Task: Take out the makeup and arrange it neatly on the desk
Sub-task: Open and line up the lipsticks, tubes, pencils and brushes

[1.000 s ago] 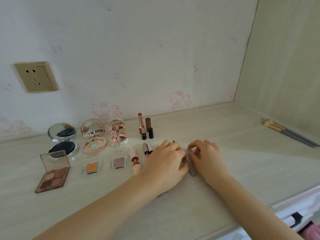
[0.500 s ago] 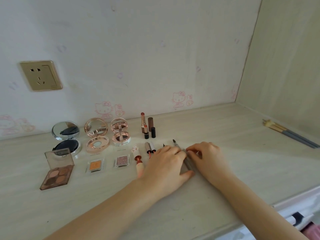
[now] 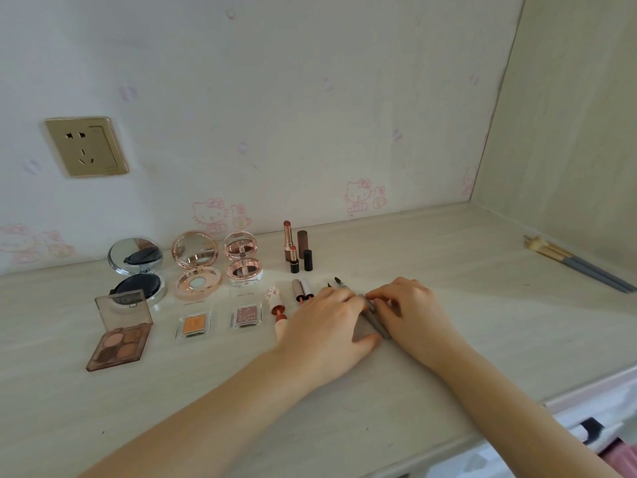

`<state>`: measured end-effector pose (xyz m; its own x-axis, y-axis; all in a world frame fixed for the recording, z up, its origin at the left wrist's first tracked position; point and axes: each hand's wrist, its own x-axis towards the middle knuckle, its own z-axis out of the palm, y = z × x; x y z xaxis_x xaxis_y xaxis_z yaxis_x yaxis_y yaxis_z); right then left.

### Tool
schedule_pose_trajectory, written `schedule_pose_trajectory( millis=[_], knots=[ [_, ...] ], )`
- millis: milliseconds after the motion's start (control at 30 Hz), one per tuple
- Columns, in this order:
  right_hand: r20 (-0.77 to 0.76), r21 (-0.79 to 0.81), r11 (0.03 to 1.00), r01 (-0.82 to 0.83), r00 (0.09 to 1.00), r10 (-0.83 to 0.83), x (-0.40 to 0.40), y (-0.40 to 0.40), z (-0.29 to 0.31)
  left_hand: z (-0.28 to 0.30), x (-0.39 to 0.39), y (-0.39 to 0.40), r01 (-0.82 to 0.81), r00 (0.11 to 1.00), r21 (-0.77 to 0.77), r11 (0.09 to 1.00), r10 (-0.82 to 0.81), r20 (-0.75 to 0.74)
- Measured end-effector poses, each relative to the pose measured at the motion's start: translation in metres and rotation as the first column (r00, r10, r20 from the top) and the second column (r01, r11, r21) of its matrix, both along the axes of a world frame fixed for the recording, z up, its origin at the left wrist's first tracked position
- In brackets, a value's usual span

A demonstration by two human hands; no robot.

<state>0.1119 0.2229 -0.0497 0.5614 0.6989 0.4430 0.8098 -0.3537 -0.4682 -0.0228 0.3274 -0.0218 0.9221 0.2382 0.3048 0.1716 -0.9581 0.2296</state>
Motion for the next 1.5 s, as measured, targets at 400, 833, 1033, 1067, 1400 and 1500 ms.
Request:
schedule_pose_trajectory(
  millis=[400,833,1033,1067,1400,1500],
  knots=[
    [-0.047,-0.016,0.998,0.057,0.997,-0.058,-0.003,-0.006,0.011,0.011,0.003,0.004,-0.017,1.0,-0.009,1.0,0.017,0.011],
    [0.032,-0.261,0.946,0.19,0.982,-0.188,0.056,-0.115,0.049,0.031,0.07,-0.025,0.07,0.997,0.056,0.996,-0.071,0.007],
    [0.077,-0.287,0.905,0.314,0.949,-0.305,0.103,-0.165,0.054,0.028,0.136,-0.059,0.16,0.987,0.027,0.987,-0.159,-0.022],
    [0.083,-0.289,0.894,0.342,0.939,-0.332,0.111,-0.173,0.055,0.027,0.148,-0.066,0.178,0.984,0.021,0.984,-0.178,-0.023],
    [0.153,-0.338,0.809,0.481,0.876,-0.457,0.182,-0.212,0.05,0.02,0.256,-0.121,0.329,0.942,0.061,0.942,-0.323,-0.092],
    [0.155,-0.371,0.785,0.496,0.867,-0.474,0.197,-0.215,0.049,0.017,0.284,-0.129,0.324,0.941,0.082,0.942,-0.312,-0.134]
  ],
)
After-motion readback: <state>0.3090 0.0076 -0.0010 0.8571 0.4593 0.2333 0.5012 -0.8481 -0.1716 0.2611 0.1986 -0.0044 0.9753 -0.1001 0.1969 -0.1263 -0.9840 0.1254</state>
